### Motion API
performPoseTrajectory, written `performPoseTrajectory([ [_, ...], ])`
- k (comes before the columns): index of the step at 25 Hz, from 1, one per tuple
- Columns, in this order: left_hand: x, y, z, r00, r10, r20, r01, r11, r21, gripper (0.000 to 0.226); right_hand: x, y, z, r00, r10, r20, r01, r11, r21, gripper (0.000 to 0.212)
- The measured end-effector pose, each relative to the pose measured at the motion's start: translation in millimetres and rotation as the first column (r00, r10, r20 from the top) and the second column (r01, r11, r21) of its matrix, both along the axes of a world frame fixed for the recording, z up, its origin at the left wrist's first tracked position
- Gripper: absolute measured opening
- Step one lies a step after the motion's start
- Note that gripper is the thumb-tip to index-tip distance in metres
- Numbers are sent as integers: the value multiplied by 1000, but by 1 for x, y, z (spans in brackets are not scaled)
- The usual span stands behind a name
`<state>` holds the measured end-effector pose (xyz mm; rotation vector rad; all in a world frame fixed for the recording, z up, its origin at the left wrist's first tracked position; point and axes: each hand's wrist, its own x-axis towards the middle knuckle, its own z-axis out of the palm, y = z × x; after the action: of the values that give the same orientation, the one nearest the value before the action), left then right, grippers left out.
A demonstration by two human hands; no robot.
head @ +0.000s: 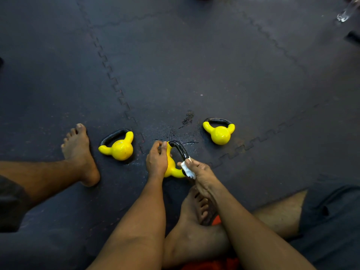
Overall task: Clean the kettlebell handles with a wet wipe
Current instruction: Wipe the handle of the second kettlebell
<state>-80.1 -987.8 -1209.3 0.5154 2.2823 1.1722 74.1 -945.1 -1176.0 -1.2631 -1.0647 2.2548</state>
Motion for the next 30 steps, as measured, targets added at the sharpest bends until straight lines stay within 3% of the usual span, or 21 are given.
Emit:
performPoseTrajectory([
  [2,0,2,3,1000,2,0,-2,1000,-19,34,-2,0,0,997,-18,77,9,994,113,23],
  [4,4,7,8,999,-10,-34,7,996,-85,31,-5,0,-2,952,-89,293,-9,948,317,23],
  [5,7,9,12,998,-22,-52,15,992,-126,30,-6,-2,-3,892,-154,426,-43,908,417,24],
  [7,15,13,18,993,-69,-91,49,978,-200,29,-13,-12,-2,682,-301,666,-143,839,525,29],
  [9,20,14,23,985,-115,-132,82,969,-234,30,-23,-24,2,495,-379,782,-164,843,513,31],
  [10,20,13,23,982,-126,-142,91,969,-229,31,-27,-28,5,482,-412,773,-127,840,527,29],
  [11,19,13,22,983,-121,-139,90,973,-213,30,-27,-30,1,526,-437,730,-72,832,550,25],
  [14,12,10,16,993,-70,-95,53,984,-171,28,-15,-26,-5,788,-363,497,59,848,526,21],
  [17,7,8,11,995,-74,-68,64,988,-139,28,-3,-21,-6,944,-253,210,210,956,206,27],
  [20,3,6,9,998,-31,-50,27,996,-79,28,-5,-19,-2,960,-225,167,220,974,44,38],
  [23,3,6,6,999,-5,-35,2,998,-71,28,-8,-12,7,911,-202,360,124,966,228,39],
  [26,5,7,6,999,-5,-46,1,997,-82,29,-11,-7,9,879,-167,446,25,951,308,40],
  [30,4,6,6,999,12,-49,-16,997,-81,29,-20,-10,17,762,-168,625,-149,894,422,21],
])
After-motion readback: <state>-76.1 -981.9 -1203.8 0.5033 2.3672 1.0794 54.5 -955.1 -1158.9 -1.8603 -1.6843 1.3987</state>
